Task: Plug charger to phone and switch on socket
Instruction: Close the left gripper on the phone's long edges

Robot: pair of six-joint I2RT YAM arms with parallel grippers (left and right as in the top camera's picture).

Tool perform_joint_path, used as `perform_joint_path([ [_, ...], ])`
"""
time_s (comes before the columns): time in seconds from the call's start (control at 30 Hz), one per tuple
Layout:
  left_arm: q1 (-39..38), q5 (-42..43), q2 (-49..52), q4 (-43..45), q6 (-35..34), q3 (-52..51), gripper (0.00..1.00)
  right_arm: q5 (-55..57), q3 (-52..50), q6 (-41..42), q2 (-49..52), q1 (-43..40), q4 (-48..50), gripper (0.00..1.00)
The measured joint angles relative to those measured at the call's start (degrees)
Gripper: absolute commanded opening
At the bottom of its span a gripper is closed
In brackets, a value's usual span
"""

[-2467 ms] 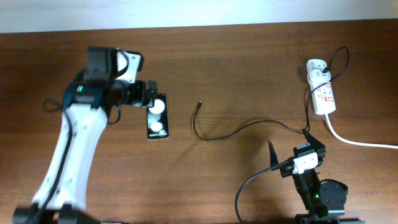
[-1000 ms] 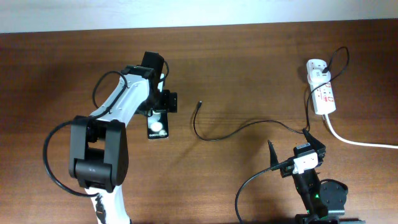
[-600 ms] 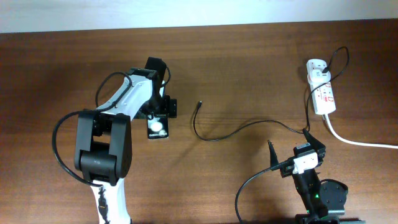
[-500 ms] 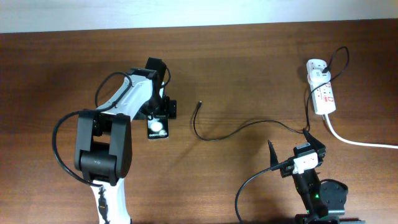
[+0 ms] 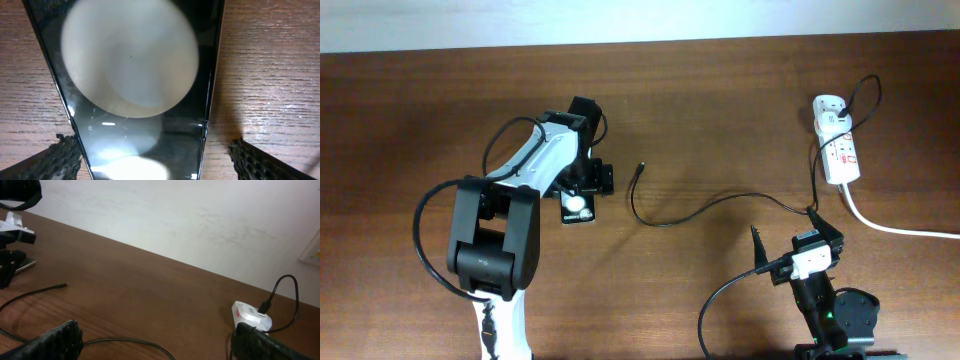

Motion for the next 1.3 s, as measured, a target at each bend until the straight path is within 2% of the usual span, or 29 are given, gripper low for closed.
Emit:
perform_joint_path([
  [0.2, 0.0, 0.5, 0.5, 0.0, -1.8, 0.5, 0.95, 0.0, 0.0, 0.0, 0.0, 0.0, 0.0, 0.99],
  [0.47, 0.0, 1.2, 0.8, 1.3, -4.2, 0.8, 0.84, 0.0, 0.0, 0.0, 0.0, 0.0, 0.0, 0.99],
  [0.7, 0.0, 1.5, 0.9, 1.4, -4.6, 0.9, 0.84, 0.0, 0.0, 0.0, 0.0, 0.0, 0.0, 0.99],
  [0.87, 0.0, 1.4, 0.9, 1.5, -4.2, 0.9, 0.7, 0.0, 0.0, 0.0, 0.0, 0.0, 0.0, 0.99],
  [1.3, 0.0, 1.4, 1.0, 1.4, -4.0, 1.2, 0.7, 0.0, 0.0, 0.0, 0.0, 0.0, 0.0, 0.99],
])
